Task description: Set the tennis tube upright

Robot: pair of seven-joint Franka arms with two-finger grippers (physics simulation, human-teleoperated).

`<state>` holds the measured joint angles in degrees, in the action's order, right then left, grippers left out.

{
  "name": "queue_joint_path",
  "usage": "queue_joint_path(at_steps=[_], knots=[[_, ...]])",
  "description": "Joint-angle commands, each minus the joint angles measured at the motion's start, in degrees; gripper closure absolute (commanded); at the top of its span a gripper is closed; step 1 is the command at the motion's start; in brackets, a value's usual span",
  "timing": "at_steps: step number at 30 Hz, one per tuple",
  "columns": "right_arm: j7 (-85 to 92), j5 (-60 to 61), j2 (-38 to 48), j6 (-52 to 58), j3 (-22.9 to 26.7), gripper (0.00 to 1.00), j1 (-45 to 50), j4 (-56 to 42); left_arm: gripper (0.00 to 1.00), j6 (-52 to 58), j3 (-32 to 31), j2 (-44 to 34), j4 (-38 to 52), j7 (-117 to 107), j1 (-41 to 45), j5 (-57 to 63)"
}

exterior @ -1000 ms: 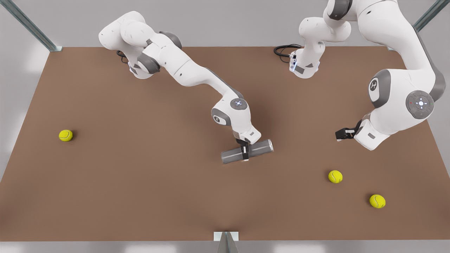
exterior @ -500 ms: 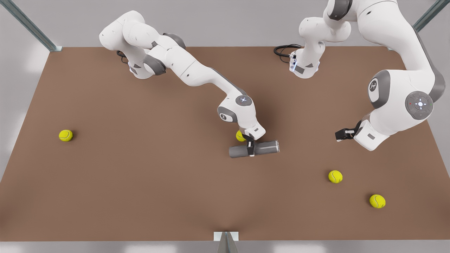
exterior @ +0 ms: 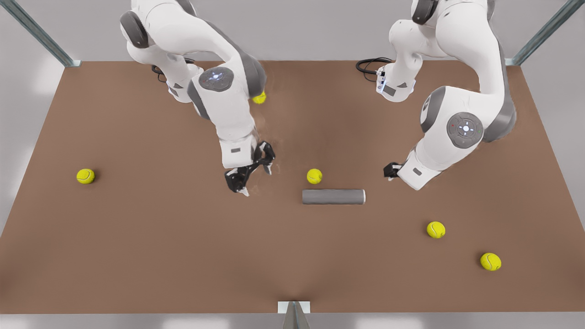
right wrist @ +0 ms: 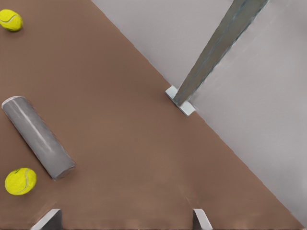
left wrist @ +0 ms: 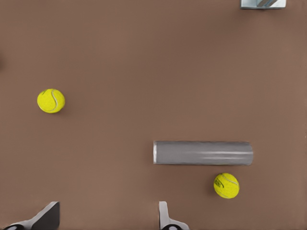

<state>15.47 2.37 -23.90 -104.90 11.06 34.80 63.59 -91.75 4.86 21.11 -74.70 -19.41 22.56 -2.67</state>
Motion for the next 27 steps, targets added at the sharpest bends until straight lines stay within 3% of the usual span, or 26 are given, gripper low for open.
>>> queue_joint_path(at_steps=[1,4,7,11,14,27], knots=[[-13.7,7.6,8.0,36.3,5.3,0.00,-7.9,4.8,0.00,-6.9,0.0,3.4,1.5,-65.8,3.1,-1.5],[-13.7,7.0,18.2,36.3,8.4,0.00,-18.1,12.2,0.00,-14.4,0.0,7.7,1.4,-97.9,6.4,-3.7],[-13.7,2.0,22.4,38.5,8.4,0.00,-19.5,13.9,0.00,-21.4,0.0,10.6,-0.2,-113.7,8.6,-4.9],[-14.6,2.1,11.6,40.1,9.0,0.00,-19.9,10.9,0.00,-37.2,0.0,10.7,-11.0,-117.5,10.7,-5.2],[-13.8,2.2,11.9,36.3,9.0,0.00,-19.9,10.0,0.00,-42.1,0.0,11.9,-14.3,-117.8,11.1,-6.5],[-13.8,2.0,13.7,34.1,9.0,0.00,-19.8,9.8,0.00,-42.3,0.6,17.3,-17.2,-118.1,14.1,-5.5]])
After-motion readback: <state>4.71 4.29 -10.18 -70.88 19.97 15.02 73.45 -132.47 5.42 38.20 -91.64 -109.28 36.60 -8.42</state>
